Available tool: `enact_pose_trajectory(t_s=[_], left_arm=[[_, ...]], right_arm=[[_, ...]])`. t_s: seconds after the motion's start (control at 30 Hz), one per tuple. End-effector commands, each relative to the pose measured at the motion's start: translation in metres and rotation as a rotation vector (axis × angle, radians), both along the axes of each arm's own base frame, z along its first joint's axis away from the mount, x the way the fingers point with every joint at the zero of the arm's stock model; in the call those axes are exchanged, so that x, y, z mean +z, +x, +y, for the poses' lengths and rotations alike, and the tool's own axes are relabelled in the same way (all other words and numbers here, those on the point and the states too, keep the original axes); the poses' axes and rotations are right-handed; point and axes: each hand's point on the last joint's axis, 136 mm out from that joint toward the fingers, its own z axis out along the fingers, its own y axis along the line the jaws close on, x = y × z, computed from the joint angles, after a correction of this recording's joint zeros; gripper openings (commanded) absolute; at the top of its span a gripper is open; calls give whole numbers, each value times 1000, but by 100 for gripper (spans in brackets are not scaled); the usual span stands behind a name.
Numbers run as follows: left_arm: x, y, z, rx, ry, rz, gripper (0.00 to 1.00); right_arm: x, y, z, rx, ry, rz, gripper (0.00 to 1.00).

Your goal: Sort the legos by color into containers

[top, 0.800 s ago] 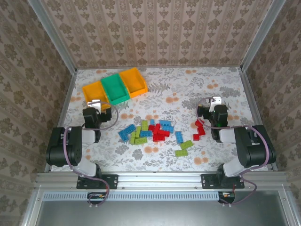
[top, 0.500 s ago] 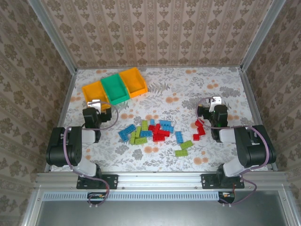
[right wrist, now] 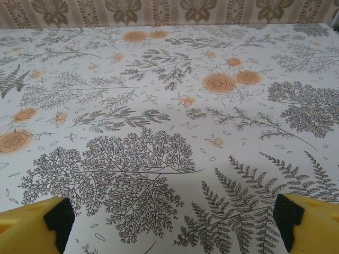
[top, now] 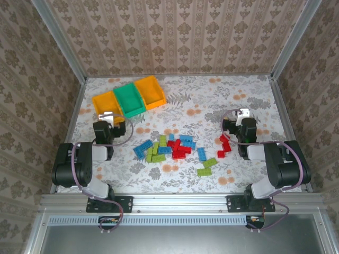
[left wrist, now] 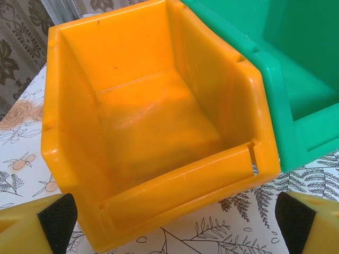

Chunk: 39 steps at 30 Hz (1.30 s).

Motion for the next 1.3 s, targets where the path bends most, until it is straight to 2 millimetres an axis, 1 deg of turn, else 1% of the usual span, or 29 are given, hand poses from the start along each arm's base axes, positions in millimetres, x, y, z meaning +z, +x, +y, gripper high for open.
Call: enact_pose_trajectory(t_s=[0.0, 0.03, 0.1, 0.2, 0.27, 0.33, 0.37, 0.43, 0.53, 0.57, 0.67, 0.7, 0.73, 0.8, 0.83, 0.87, 0.97, 1.13, 1.17, 1.27], left_arm=[[17, 9, -4, -23, 9, -55, 100], [17, 8, -3, -18, 14, -58, 100], [26, 7, 7, 55, 32, -67, 100], [49, -2, 26, 194, 43, -33, 100], [65, -10, 38, 284, 8, -30, 100], [76, -16, 47, 344, -78, -43, 100], [77, -17, 50, 365, -111, -34, 100], [71, -15, 57, 390, -158, 41, 100], [62, -4, 62, 405, -150, 181, 100], [63, 1, 63, 408, -151, 201, 100], [54, 13, 63, 388, -200, 269, 100], [51, 17, 64, 388, -214, 285, 100], [46, 21, 65, 388, -225, 304, 100], [38, 28, 67, 390, -234, 334, 100], [32, 31, 68, 391, -240, 356, 98], [29, 32, 70, 401, -253, 370, 97], [14, 38, 72, 387, -320, 409, 92], [2, 50, 70, 341, -364, 430, 80], [-1, 53, 67, 326, -374, 440, 75], [-6, 62, 56, 267, -413, 449, 54]], right_arm=[[9, 6, 0, 6, 3, -29, 100], [9, 6, 0, 6, 3, -29, 99], [9, 6, 0, 6, 3, -29, 100], [9, 6, 0, 5, 2, -28, 100], [8, 6, 0, 5, 2, -28, 100], [9, 6, 0, 6, 3, -28, 100], [8, 6, 0, 5, 2, -27, 100], [9, 6, 0, 5, 2, -28, 100], [10, 6, -1, -5, 1, -33, 100], [13, 7, -3, -19, -1, -25, 100], [31, 8, -7, -57, 20, 110, 100], [48, 8, -6, -58, 33, 134, 99], [58, 7, -2, -42, 43, 157, 97], [75, 1, 4, -31, 61, 157, 96], [82, -3, 6, -29, 77, 150, 96], [84, -8, 8, -28, 93, 157, 96], [84, -25, 12, -40, 152, 212, 96], [67, -55, 22, -36, 226, 337, 96], [62, -60, 23, -43, 239, 365, 96], [52, -72, 23, -65, 254, 440, 96]])
